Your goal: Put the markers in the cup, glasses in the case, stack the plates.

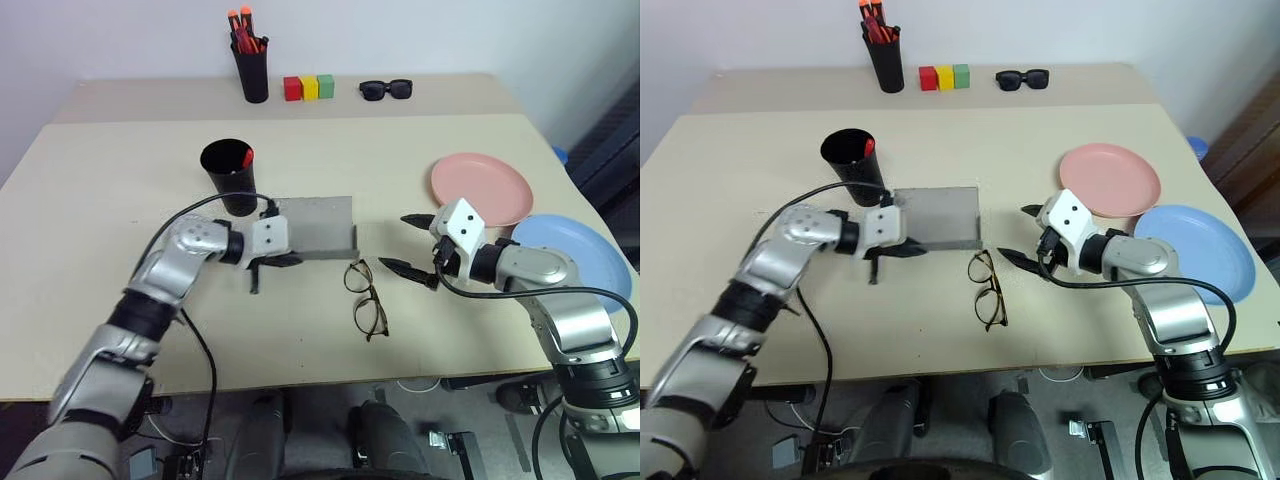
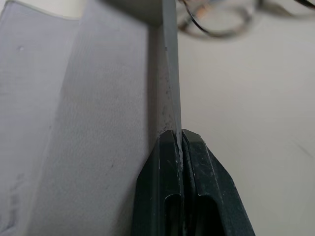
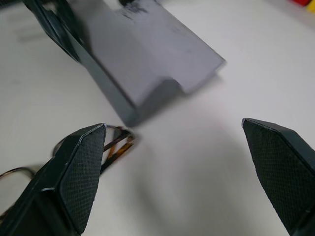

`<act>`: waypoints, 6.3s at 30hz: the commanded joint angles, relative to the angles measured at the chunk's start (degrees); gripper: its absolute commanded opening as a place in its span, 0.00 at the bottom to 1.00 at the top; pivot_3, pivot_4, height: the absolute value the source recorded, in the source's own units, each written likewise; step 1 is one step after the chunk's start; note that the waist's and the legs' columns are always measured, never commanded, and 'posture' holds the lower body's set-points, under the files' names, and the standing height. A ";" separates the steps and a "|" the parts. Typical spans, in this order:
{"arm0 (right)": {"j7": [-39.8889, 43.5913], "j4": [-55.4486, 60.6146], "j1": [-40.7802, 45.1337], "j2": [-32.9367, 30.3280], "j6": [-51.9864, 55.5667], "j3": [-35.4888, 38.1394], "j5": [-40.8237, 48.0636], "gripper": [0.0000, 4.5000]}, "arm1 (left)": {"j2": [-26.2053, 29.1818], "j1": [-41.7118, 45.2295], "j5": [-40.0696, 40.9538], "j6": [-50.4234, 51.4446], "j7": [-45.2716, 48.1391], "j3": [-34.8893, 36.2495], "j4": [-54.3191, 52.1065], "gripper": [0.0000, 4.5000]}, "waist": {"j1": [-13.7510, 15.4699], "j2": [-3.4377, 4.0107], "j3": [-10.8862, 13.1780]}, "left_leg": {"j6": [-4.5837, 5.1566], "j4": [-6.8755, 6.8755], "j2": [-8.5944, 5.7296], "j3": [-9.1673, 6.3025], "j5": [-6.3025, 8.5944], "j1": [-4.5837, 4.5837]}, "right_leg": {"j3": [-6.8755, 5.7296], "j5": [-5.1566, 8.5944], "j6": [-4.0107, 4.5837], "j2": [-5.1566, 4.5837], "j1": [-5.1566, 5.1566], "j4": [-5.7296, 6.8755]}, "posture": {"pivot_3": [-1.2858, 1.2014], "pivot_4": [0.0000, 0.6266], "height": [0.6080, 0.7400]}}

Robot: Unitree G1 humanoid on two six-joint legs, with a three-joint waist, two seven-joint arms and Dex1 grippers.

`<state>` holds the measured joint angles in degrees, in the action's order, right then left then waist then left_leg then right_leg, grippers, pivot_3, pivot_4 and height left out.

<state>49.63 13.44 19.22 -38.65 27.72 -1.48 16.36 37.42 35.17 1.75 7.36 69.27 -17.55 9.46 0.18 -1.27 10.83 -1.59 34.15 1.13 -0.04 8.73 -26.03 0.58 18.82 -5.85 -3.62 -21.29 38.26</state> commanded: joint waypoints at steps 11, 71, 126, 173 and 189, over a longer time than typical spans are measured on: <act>1.64 6.96 0.97 -3.58 25.52 2.26 13.56 1.00 | 5.48 -8.17 9.28 19.07 -0.90 6.63 -19.29 0.32 | 0.34 0.01 0.00 | 0.07 0.06 0.05 -0.01 0.05 0.01 | 0.00 0.01 0.03 -0.02 0.03 -0.01 | 0.52 0.24 1.00; -11.59 0.83 31.93 14.39 35.13 -16.92 16.41 0.02 | 0.21 -56.57 22.18 3.29 -20.67 41.03 -32.55 0.65 | -1.28 0.15 -0.05 | 0.13 -0.20 0.42 0.40 0.16 0.00 | 0.36 0.03 0.59 -0.14 -0.34 -0.21 | 0.52 0.24 1.00; -2.76 10.62 11.13 5.52 8.70 -10.27 0.32 1.00 | -5.12 5.30 15.93 43.96 -33.83 9.02 -12.33 0.00 | -0.81 -0.08 -0.16 | 0.25 0.10 0.61 1.53 0.17 -0.45 | 0.42 -0.39 0.09 0.24 -0.98 0.02 | 0.52 0.24 1.00; -26.54 -44.96 27.92 4.60 -5.97 -10.83 -28.60 0.89 | -5.19 -29.22 21.95 18.52 -26.87 12.03 -48.09 0.00 | -0.90 -0.03 -0.19 | 0.23 0.10 0.69 1.72 0.15 -0.35 | 0.56 -0.40 0.10 0.10 -0.95 0.05 | 0.52 0.24 1.00; -24.42 -23.69 20.04 -2.56 -6.10 -5.59 -30.24 0.01 | -10.92 -23.76 21.43 16.77 -27.49 6.62 -42.06 0.00 | -0.51 0.04 -0.18 | 0.23 0.15 0.67 1.69 0.15 -0.37 | 0.55 -0.42 0.06 0.09 -0.93 0.05 | 0.52 0.24 1.00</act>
<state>25.17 -15.43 39.38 -38.76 21.06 -10.81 -13.40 27.08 10.34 23.12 25.68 41.24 -10.30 -32.72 -0.32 -1.24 10.65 -1.35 34.31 1.79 1.64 8.88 -26.41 1.13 18.40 -5.81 -3.53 -22.22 38.31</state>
